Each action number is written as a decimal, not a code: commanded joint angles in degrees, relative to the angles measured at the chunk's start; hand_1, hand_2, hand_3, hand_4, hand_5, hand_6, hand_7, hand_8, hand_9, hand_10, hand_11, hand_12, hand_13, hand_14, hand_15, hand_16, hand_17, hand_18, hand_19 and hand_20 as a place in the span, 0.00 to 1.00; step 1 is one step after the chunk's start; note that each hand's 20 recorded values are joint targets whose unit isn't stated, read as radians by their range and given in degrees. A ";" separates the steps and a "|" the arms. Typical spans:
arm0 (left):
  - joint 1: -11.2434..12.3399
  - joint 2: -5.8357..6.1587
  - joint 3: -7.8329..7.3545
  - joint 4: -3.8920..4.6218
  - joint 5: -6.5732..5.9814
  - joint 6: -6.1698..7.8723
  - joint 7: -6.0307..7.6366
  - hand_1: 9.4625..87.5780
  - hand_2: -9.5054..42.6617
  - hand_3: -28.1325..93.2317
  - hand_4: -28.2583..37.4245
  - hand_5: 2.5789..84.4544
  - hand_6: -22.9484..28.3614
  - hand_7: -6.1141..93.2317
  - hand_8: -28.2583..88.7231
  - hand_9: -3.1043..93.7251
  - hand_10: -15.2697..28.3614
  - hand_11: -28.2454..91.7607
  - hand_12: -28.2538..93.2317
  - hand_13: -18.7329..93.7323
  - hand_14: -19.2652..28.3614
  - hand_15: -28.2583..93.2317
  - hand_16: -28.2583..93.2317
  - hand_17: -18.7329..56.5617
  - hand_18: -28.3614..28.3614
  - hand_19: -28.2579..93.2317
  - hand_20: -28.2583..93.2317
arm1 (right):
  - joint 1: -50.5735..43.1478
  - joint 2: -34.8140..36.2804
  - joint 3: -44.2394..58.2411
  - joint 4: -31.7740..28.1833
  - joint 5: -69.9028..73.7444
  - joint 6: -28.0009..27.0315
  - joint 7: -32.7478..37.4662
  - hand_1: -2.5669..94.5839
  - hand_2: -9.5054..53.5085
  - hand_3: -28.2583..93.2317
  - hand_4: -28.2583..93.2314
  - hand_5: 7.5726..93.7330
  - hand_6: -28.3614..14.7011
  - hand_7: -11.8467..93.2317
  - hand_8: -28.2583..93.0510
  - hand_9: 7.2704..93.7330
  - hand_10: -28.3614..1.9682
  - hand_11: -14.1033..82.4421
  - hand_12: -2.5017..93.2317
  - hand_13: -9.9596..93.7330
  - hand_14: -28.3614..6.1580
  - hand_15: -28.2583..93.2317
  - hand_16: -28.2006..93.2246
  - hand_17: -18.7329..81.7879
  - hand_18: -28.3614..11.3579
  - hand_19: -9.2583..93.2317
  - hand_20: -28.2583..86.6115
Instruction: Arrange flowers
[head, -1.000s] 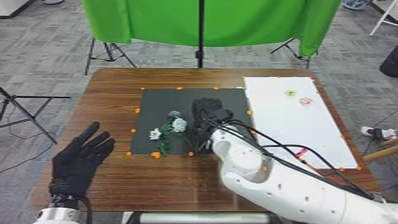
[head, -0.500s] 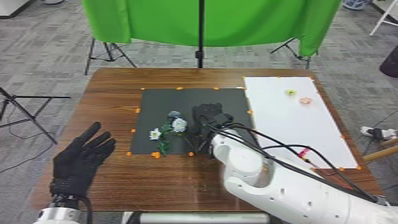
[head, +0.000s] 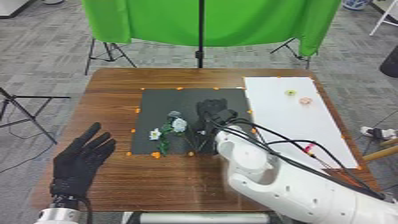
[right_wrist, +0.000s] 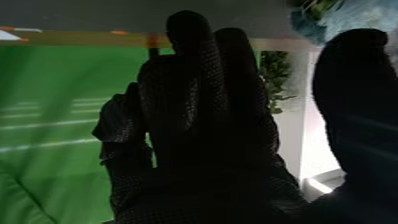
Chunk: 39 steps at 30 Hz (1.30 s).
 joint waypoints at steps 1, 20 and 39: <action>0.61 -0.20 0.61 0.07 -0.38 0.49 0.85 0.17 0.26 0.91 0.03 0.44 0.62 0.17 0.17 0.40 0.82 0.43 0.33 0.37 0.98 0.64 0.17 0.12 1.00 0.66 0.39 | 2.47 2.28 1.54 -1.54 0.10 5.43 0.72 0.34 0.00 0.83 0.01 0.71 0.61 0.23 0.14 0.76 0.41 0.46 0.21 0.72 0.44 0.88 0.39 0.49 0.09 0.96 0.66; 0.90 0.28 0.67 0.06 -0.69 1.28 2.27 0.16 0.26 0.91 0.03 0.44 0.62 0.17 0.16 0.40 0.82 0.43 0.33 0.36 0.99 0.65 0.17 0.10 0.97 0.65 0.39 | 14.91 19.80 2.50 14.49 15.81 9.35 10.12 0.34 0.02 0.87 0.00 0.59 0.64 0.24 0.13 0.60 0.36 0.36 0.17 0.63 0.41 0.83 0.34 0.43 0.12 0.91 0.64; -0.44 -1.33 -0.24 0.70 0.45 -0.36 -0.48 0.16 0.27 0.91 0.02 0.43 0.61 0.17 0.16 0.39 0.82 0.43 0.33 0.36 0.99 0.65 0.17 0.10 0.98 0.65 0.39 | 5.48 15.63 8.60 21.51 18.37 -2.49 13.52 0.35 0.00 0.89 0.00 0.51 0.70 0.25 0.13 0.52 0.41 0.30 0.17 0.61 0.43 0.80 0.32 0.41 0.11 0.89 0.63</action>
